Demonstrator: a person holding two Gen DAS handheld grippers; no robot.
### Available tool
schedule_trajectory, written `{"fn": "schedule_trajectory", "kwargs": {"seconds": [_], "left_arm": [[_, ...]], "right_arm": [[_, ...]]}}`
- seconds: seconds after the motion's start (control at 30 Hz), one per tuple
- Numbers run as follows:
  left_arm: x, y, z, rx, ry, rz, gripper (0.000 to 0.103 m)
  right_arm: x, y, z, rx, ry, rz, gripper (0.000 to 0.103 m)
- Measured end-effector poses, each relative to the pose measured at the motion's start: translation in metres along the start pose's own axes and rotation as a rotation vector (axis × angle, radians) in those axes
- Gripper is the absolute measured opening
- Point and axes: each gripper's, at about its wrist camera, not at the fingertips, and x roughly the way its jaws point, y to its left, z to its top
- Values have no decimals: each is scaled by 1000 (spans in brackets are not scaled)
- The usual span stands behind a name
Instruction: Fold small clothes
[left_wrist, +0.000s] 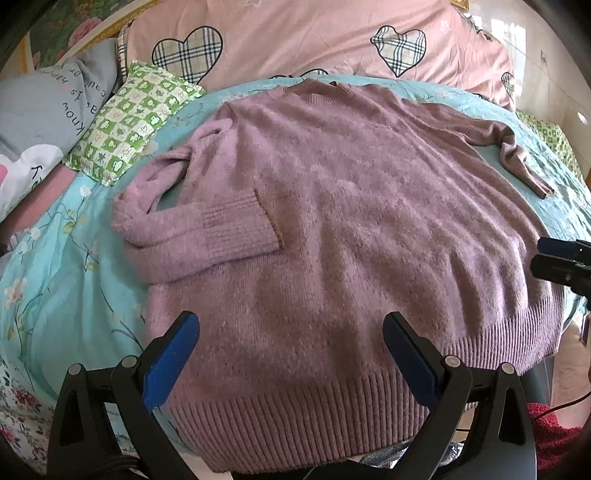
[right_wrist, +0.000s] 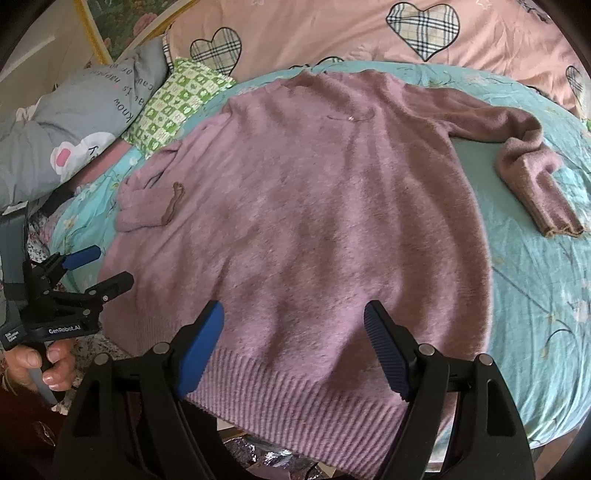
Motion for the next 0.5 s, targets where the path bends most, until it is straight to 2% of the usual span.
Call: {"fn": "schedule_trajectory", "kwargs": {"seconds": [0.2, 0.5], "left_arm": [[9, 4, 28, 8, -23, -9, 100], [20, 2, 80, 16, -68, -24, 100]], "right_arm": [[-15, -31, 10, 28, -46, -81, 79], [-58, -122, 40, 169, -144, -242, 79]]}}
